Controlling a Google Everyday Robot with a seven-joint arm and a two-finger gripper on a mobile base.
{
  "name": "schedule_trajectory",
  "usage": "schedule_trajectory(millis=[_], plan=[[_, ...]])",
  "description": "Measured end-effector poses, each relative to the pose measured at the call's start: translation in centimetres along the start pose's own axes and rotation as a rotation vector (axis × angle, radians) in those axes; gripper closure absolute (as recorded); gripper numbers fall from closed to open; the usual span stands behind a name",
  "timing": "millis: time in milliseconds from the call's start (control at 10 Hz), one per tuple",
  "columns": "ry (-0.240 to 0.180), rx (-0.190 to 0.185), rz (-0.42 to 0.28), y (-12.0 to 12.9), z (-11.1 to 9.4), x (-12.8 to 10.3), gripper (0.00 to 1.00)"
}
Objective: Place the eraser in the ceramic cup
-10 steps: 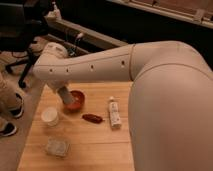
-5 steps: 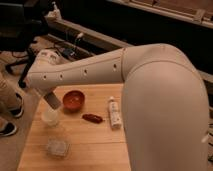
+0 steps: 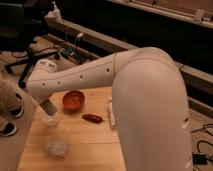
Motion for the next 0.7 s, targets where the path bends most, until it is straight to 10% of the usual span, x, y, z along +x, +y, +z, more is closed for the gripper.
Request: schedule_trajectory(millis=[700], plan=[[-0.020,-0.040,0.001,1.2,2.1,0.0,0.33]])
